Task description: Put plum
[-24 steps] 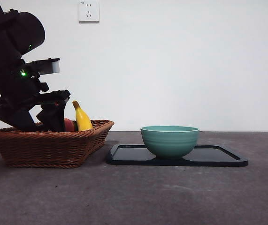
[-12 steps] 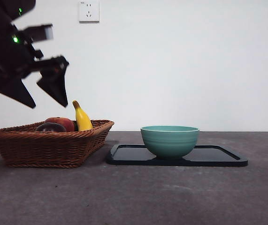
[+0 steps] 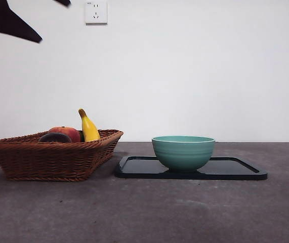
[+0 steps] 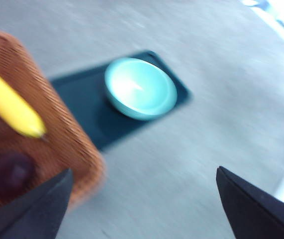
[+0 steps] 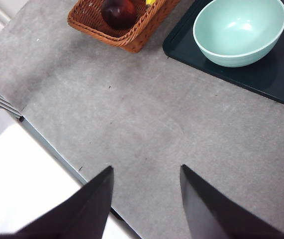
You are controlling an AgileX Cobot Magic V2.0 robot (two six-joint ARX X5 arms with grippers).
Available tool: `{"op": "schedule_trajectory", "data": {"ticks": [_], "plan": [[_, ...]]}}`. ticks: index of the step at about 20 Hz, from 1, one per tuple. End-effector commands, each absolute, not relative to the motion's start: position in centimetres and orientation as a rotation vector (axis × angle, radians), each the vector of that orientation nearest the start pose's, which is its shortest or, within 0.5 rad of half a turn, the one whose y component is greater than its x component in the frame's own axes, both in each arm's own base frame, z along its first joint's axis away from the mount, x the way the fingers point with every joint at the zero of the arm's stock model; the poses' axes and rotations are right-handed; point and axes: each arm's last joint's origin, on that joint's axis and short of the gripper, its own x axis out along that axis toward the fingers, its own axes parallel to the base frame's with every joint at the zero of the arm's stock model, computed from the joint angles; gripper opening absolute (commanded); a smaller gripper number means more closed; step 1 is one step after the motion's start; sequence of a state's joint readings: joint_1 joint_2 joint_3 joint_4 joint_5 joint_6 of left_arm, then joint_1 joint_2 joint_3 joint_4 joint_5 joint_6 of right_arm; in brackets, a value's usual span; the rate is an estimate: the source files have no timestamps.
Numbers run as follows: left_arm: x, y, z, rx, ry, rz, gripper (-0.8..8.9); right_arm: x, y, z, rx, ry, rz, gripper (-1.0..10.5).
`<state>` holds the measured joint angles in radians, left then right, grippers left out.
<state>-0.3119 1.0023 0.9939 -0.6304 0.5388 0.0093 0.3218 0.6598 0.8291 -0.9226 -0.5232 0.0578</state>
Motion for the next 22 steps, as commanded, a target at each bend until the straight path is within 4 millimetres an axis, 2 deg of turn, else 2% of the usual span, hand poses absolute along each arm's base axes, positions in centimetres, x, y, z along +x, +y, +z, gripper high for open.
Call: {"op": "schedule_trajectory", "data": {"ticks": [1,6,17,22], "plan": [[17.1,-7.3,33.5,-0.08,0.674,-0.869,4.64,10.1,5.0,30.5,0.135,0.786,0.784,2.1],[14.9,-6.6,33.1,-0.049,0.772,-0.911,4.64,10.1,5.0,30.5,0.135,0.786,0.784,2.1],[14.8,-6.6,33.0,-0.04,0.778,-0.915,4.64,10.1,5.0,30.5,0.143,0.79,0.781,2.1],[14.9,-6.6,33.0,-0.037,0.776,-0.916,4.64,11.0,5.1,30.7,0.261,0.806,0.667,2.3]]}}
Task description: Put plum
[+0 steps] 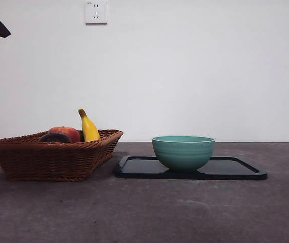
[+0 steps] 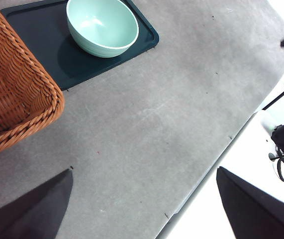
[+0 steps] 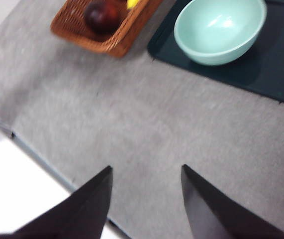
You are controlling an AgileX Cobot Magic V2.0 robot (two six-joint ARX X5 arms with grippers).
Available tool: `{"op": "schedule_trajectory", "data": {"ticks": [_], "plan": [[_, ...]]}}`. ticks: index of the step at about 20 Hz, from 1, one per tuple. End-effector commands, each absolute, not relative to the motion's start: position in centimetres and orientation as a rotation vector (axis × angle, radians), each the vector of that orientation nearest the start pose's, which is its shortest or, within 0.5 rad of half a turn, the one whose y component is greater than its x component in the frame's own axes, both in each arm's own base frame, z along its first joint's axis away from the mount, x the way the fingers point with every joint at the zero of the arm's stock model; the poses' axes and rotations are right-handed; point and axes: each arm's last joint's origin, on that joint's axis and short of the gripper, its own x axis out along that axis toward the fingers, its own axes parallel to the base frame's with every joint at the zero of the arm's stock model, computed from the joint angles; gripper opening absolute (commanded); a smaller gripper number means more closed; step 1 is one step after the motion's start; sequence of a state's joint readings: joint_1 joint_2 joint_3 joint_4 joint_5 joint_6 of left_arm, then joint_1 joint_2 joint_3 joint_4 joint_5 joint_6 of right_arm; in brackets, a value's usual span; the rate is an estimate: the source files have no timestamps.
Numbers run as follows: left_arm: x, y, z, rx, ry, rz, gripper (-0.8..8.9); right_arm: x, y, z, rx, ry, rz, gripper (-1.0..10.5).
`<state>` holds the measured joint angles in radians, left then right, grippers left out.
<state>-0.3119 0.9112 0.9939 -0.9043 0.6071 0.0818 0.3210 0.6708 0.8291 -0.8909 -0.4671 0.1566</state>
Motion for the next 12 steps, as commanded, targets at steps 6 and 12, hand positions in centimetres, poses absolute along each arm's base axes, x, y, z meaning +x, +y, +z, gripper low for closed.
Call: {"op": "schedule_trajectory", "data": {"ticks": [6,12], "plan": [[14.9,-6.6,33.0,-0.037,0.775,-0.916,4.64,16.0,6.4,32.8,0.251,0.796,0.547,2.6],[14.8,-6.6,33.1,-0.034,0.773,-0.918,4.64,24.1,8.9,33.9,0.149,0.86,0.473,2.9]]}}
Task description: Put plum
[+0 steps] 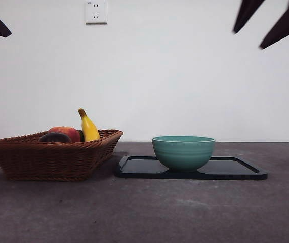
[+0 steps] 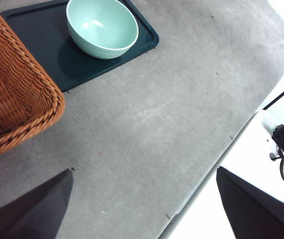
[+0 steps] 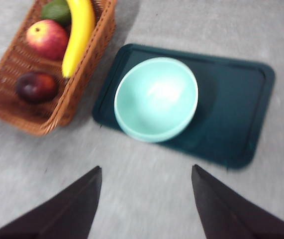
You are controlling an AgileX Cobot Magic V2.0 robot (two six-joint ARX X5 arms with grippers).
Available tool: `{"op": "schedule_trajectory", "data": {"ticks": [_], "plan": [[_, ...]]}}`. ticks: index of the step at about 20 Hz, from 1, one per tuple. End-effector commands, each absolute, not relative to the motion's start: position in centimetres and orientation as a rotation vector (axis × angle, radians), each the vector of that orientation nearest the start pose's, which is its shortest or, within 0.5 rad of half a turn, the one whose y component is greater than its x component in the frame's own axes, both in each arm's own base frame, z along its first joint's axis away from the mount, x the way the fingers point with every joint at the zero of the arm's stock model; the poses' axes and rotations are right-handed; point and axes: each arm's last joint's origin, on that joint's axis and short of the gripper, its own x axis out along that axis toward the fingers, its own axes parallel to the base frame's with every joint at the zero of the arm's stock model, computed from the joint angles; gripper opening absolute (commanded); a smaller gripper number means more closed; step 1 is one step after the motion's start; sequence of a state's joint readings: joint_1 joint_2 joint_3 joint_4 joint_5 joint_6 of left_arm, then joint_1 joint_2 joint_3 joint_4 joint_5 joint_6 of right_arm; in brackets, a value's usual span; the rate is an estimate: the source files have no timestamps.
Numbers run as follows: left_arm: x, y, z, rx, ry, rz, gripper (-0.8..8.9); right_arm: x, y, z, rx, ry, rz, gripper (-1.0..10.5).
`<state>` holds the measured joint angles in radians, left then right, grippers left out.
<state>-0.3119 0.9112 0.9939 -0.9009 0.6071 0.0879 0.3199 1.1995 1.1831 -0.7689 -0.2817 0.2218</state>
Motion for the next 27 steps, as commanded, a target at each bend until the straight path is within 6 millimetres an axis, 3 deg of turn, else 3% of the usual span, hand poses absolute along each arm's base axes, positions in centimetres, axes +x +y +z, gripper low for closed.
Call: {"op": "schedule_trajectory", "data": {"ticks": [1,5,10,20,23,27], "plan": [[14.9,-6.6,33.0,-0.034,0.774,-0.918,4.64,25.6,9.3,33.7,0.126,0.872,0.453,2.9],[14.9,-6.6,33.1,-0.034,0.774,-0.918,4.64,30.3,10.6,31.8,0.093,0.944,0.407,2.9],[14.9,-6.6,33.1,-0.031,0.772,-0.919,4.64,33.9,11.6,27.5,0.066,1.024,0.382,2.9],[14.8,-6.6,33.0,-0.031,0.774,-0.919,4.64,37.1,12.7,21.5,0.057,1.107,0.37,2.8],[14.8,-6.6,33.0,-0.031,0.775,-0.919,4.64,37.5,12.9,20.3,0.053,1.131,0.367,2.5],[14.8,-6.6,33.0,-0.031,0.775,-0.919,4.64,37.8,13.0,19.4,0.052,1.142,0.367,1.1]]}}
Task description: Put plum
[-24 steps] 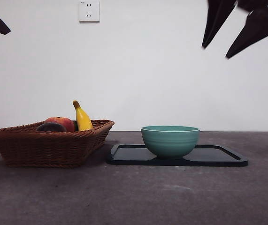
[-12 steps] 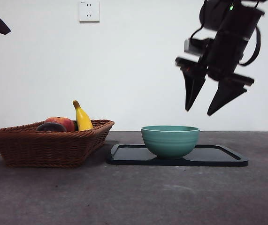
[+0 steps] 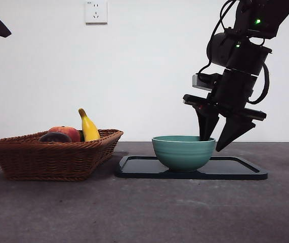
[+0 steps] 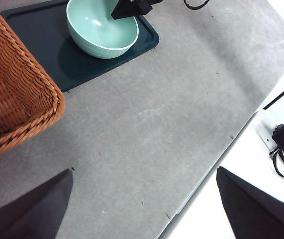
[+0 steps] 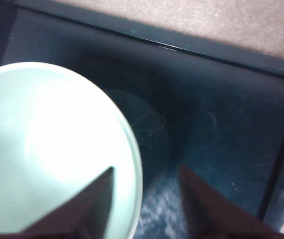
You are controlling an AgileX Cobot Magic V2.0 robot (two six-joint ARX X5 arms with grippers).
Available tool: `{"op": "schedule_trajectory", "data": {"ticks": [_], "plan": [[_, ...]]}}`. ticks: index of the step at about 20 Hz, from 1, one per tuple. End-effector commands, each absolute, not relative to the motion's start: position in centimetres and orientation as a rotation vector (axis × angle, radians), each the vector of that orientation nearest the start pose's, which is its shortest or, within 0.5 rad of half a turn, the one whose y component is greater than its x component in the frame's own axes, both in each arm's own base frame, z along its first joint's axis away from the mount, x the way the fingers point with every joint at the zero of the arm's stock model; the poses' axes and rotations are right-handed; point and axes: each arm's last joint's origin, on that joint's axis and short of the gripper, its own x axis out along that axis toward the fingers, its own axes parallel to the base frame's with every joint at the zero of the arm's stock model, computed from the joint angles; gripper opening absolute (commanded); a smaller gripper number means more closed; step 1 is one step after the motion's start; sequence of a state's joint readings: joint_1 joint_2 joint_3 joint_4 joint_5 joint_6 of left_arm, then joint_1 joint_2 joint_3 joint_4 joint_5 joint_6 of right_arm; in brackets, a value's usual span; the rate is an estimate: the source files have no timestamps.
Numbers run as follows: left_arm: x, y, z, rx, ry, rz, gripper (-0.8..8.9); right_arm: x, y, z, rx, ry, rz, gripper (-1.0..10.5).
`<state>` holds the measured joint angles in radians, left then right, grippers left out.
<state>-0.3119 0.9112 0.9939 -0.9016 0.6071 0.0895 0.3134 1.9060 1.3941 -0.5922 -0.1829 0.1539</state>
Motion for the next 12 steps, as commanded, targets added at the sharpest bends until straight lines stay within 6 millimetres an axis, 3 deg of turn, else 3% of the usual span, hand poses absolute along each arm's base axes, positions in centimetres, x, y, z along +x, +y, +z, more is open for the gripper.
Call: {"op": "schedule_trajectory", "data": {"ticks": [1,3,7,12], "plan": [[14.8,-6.6,33.0,-0.031,0.775,-0.919,4.64,37.9,13.0,19.5,0.051,1.137,0.367,0.8],[14.8,-6.6,33.0,-0.032,0.775,-0.919,4.64,38.0,13.1,19.6,0.055,1.114,0.372,0.1],[14.8,-6.6,33.0,-0.032,0.776,-0.919,4.64,38.0,13.0,20.0,0.057,1.098,0.372,0.1],[14.8,-6.6,33.0,-0.032,0.777,-0.919,4.64,36.9,12.5,24.2,0.07,0.972,0.388,0.1]]}}
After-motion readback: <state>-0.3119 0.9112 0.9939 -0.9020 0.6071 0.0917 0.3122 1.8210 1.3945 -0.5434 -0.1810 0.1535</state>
